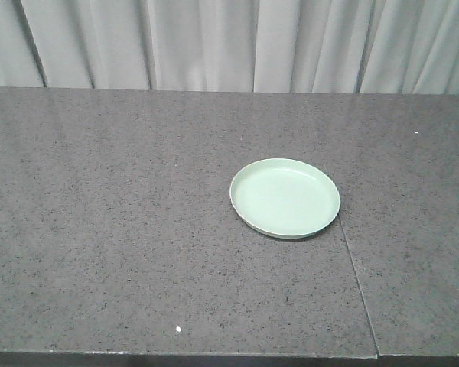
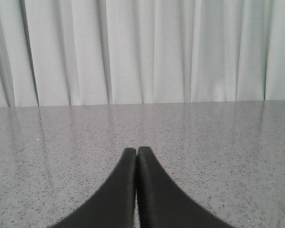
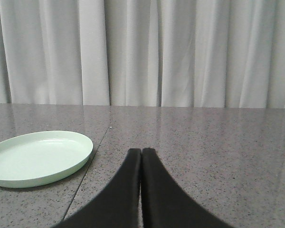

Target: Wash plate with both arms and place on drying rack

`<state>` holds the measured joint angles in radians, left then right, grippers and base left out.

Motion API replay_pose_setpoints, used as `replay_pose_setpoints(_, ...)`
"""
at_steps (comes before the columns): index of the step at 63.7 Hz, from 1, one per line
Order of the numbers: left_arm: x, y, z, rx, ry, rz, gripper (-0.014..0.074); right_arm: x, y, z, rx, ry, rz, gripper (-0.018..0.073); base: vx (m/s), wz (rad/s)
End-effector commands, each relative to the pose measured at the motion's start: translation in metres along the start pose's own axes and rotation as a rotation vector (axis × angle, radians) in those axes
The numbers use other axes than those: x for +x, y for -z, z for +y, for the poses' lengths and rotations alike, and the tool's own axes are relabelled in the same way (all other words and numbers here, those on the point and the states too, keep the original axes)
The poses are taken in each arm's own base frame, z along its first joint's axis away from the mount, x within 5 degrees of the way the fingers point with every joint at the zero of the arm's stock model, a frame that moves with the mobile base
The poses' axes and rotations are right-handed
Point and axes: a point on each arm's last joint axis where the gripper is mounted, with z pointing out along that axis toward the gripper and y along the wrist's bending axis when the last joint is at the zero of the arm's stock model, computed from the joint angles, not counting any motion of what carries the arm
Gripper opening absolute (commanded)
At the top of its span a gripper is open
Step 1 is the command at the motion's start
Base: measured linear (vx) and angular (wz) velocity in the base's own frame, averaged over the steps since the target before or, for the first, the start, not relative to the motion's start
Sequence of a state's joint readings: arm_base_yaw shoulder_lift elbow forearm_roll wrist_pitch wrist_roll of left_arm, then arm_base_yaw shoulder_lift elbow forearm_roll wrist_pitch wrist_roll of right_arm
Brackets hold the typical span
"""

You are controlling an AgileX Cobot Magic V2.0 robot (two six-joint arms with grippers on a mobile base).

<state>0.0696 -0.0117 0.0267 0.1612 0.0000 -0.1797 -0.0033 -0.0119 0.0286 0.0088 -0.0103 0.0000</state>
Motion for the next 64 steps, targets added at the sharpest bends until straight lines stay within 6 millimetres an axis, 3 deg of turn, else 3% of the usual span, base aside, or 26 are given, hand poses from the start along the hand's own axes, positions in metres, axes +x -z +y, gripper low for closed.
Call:
replay_pose_setpoints(1,-0.0017,0.001,-0.0012,0.016,0.013,-0.066,-0.0006,-0.0016,0.0007,-0.0002,0.004,0.009,-0.071,-0.001,0.0,0.0)
replay_pose_setpoints(59,-0.0017,0.001,-0.0012,0.016,0.013,-0.066,-0.0006,-0.003,0.0008,-0.0002,0.003,0.009,-0.087,-0.001,0.0,0.0)
replay_pose_setpoints(64,-0.0017,0.001,-0.0012,0.016,0.013,-0.066,-0.0006,-0.006,0.0011,-0.0007,0.004,-0.082,-0.117,-0.001,0.0,0.0)
